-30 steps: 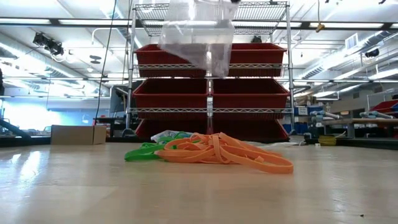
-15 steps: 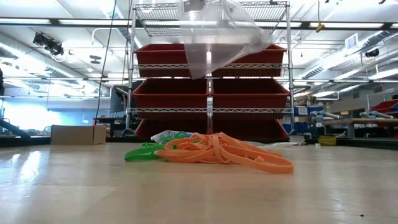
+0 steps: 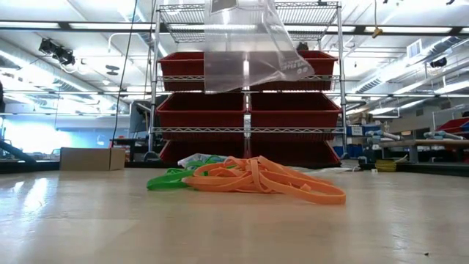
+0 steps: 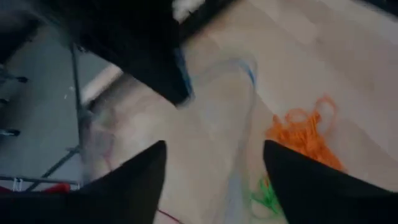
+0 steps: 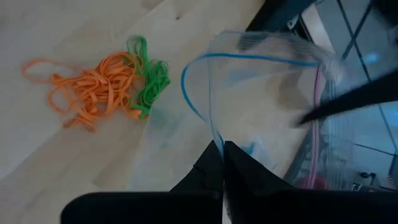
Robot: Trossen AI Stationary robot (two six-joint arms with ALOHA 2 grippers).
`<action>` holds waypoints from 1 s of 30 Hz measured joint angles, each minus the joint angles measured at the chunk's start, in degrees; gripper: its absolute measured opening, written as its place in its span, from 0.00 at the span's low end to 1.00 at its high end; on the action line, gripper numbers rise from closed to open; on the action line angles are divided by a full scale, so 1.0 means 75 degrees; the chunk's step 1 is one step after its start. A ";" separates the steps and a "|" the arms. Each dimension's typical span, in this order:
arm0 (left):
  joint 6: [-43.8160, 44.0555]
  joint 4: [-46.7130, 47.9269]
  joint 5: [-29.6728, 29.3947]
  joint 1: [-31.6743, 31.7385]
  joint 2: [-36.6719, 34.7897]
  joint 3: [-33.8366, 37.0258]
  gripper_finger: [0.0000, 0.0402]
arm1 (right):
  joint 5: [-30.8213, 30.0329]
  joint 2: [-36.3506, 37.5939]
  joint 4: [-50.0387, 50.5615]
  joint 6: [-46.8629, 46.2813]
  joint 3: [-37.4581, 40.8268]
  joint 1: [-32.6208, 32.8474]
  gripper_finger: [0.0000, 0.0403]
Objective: Sort rubber bands
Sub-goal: Put the green rubber band into the bottom transparent zip bag
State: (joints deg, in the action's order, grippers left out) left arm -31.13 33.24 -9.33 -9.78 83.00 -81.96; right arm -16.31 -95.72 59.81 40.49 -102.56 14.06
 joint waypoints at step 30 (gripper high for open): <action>0.4621 -0.5687 -0.0839 -0.1043 -0.1022 0.6432 0.68 | -0.0103 0.0832 0.0028 -0.1146 0.2140 -0.0145 0.00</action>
State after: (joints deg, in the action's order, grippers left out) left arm 3.53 -9.41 -15.62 -17.61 75.34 -33.72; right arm -17.08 -89.48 60.02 31.90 -86.51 12.97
